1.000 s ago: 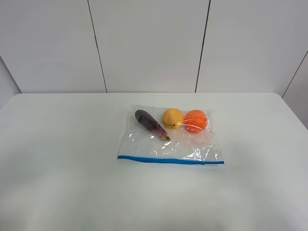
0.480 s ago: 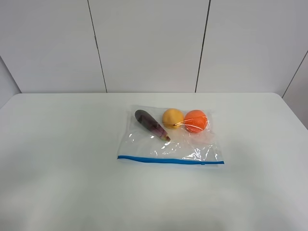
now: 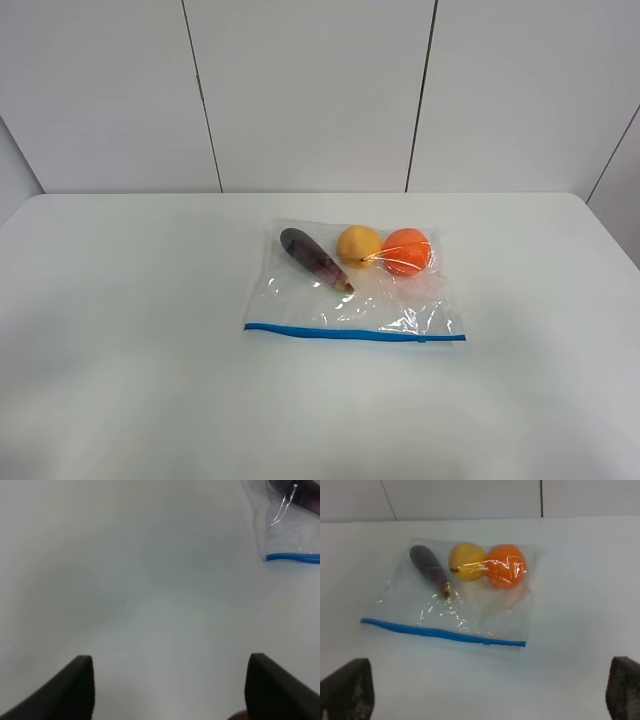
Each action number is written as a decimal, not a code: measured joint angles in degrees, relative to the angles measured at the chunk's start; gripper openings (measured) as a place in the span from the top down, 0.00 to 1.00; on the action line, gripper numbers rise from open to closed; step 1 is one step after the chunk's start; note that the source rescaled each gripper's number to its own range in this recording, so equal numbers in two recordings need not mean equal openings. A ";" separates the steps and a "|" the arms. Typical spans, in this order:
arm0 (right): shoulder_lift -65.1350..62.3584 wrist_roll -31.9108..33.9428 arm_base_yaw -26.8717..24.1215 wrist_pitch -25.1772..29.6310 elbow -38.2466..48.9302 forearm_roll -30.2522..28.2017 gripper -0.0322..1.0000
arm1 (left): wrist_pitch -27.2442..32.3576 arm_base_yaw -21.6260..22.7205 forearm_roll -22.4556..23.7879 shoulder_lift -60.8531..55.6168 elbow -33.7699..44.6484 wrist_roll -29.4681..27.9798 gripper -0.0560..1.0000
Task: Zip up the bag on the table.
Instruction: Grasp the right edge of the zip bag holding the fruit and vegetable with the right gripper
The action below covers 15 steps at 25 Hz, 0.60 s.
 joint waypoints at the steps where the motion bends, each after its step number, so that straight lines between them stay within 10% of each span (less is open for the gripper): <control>1: 0.77 0.25 0.00 -0.61 0.00 0.00 0.00 | 0.00 0.00 0.00 0.00 0.00 0.00 0.00; 15: 33.76 4.32 0.00 -17.44 -3.28 -0.05 0.00 | 0.00 0.00 0.00 0.00 0.00 0.00 0.00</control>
